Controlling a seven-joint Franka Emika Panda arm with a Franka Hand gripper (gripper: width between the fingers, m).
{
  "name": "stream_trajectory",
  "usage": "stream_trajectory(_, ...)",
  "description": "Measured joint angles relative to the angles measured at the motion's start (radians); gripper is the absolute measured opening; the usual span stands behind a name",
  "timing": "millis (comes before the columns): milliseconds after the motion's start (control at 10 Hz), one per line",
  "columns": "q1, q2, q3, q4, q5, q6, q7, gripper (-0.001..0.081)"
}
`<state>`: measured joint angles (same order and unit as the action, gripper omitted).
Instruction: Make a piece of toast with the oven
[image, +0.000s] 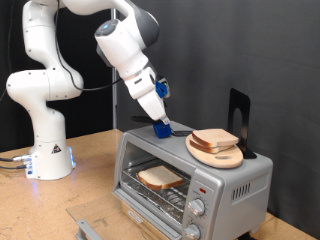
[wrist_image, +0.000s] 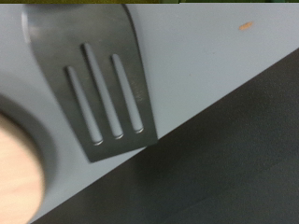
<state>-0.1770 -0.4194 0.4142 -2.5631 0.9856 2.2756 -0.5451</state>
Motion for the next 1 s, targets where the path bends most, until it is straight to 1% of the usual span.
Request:
stream_trajectory(200,-0.007,-0.035,-0.036,0.000,-0.001,-0.033,-0.016,0.0682)
stream_trajectory(400,-0.007,-0.031,-0.035,-0.002,0.000,-0.040,-0.014,0.0682)
stream_trajectory(500,-0.008,-0.033,-0.054,0.003,0.008,-0.069,-0.014,0.0682)
stream_trajectory(600,-0.010,-0.034,-0.085,0.020,0.017,-0.105,-0.017,0.0682)
stream_trajectory(800,-0.015,-0.035,-0.156,0.070,0.045,-0.166,-0.029,0.0682)
stream_trajectory(900,-0.023,-0.031,-0.191,0.099,0.039,-0.223,-0.046,0.0682)
stream_trajectory(1000,-0.036,-0.016,-0.232,0.136,-0.010,-0.326,-0.080,0.0682)
